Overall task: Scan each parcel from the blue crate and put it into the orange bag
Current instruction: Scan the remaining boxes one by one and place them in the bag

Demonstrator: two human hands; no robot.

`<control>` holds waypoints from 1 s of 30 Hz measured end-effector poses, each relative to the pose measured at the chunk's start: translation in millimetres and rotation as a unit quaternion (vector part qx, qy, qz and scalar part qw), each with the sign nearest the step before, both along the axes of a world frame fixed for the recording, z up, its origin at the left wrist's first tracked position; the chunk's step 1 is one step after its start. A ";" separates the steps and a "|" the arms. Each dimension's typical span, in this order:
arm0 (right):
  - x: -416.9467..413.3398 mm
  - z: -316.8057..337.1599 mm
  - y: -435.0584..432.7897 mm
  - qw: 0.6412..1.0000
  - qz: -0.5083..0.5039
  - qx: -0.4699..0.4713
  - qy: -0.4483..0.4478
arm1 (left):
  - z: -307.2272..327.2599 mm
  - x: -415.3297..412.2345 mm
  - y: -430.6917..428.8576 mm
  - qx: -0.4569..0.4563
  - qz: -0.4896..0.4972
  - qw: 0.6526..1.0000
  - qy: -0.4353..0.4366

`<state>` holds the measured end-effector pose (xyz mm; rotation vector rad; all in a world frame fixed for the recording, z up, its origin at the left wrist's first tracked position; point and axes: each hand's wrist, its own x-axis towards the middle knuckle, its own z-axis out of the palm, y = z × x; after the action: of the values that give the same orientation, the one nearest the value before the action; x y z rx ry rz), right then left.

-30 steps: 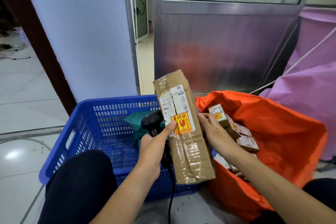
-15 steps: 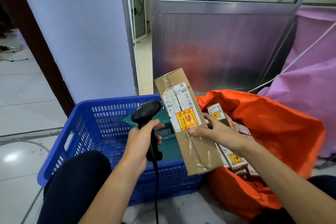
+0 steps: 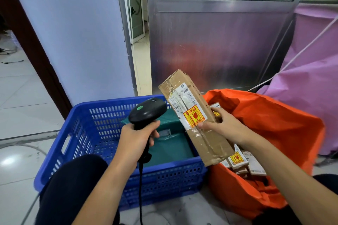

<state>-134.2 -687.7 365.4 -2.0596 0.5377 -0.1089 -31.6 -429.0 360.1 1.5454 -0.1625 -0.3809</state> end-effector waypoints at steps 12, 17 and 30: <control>-5.7 5.5 0.2 1.000 -0.018 0.000 -0.021 | -0.7 -5.6 -1.0 -0.029 0.000 0.999 0.036; -3.9 2.1 9.4 0.998 -0.034 -0.035 -0.050 | -6.6 -9.8 -10.8 -0.136 -0.021 0.972 0.188; -2.4 -2.2 11.4 0.993 -0.039 -0.064 -0.088 | -9.1 -12.0 -13.9 -0.204 -0.047 0.952 0.225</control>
<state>-136.6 -676.2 363.2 -2.1286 0.5122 -0.3758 -43.7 -442.8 351.0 1.0148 0.0425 -0.7186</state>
